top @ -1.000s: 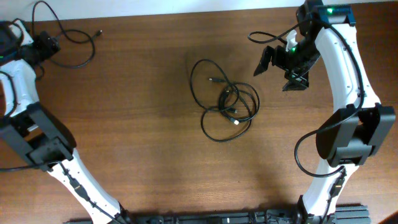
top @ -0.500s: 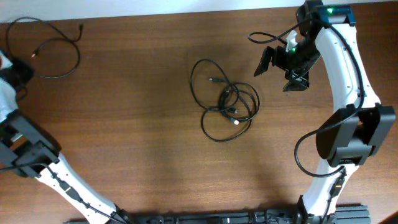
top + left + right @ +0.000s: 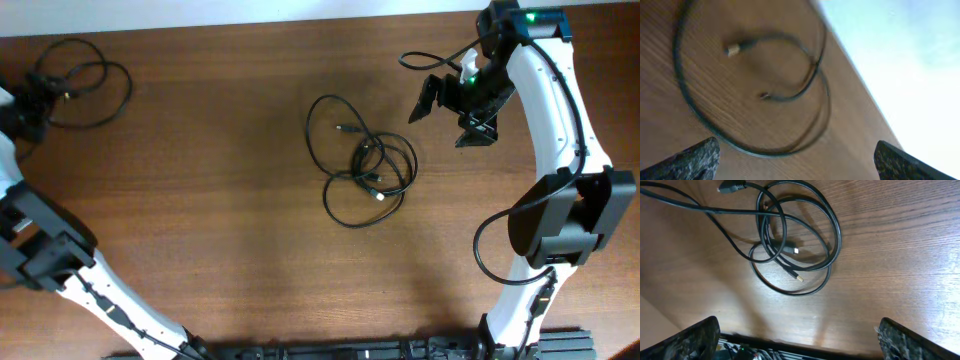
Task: Untangle cables
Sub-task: 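Lay the separated cable down at the left table edge, then reach the left gripper to the center bundle and grasp a cable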
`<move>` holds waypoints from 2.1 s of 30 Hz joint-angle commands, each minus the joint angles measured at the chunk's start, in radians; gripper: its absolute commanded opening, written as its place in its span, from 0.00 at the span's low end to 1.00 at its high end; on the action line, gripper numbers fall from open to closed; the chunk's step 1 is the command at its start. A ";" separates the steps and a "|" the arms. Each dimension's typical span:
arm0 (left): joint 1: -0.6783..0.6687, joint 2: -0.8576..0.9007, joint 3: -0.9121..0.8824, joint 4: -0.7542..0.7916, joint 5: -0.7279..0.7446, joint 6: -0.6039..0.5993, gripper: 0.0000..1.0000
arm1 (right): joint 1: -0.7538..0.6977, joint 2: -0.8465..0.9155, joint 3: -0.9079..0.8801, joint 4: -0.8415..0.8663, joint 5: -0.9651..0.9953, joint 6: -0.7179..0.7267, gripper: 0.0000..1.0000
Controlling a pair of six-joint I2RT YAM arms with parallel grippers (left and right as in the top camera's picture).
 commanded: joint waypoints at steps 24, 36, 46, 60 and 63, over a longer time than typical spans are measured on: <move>-0.930 -0.219 0.017 -0.478 -0.215 0.091 0.99 | -0.004 -0.031 0.016 0.086 0.237 -0.010 0.98; -1.209 -0.071 0.017 -0.360 -0.313 -0.076 0.99 | -0.202 -0.031 0.016 0.076 0.311 -0.010 0.99; -1.223 -0.005 0.017 -0.323 -0.469 -0.303 0.79 | -0.217 -0.031 0.016 0.076 0.311 -0.010 0.98; -1.223 -0.006 0.017 -0.262 -0.487 -0.303 0.01 | -0.217 -0.031 0.016 0.076 0.311 -0.010 0.98; -1.223 -0.021 0.033 -0.263 -0.459 -0.301 0.00 | -0.217 -0.031 0.016 0.076 0.311 -0.010 0.98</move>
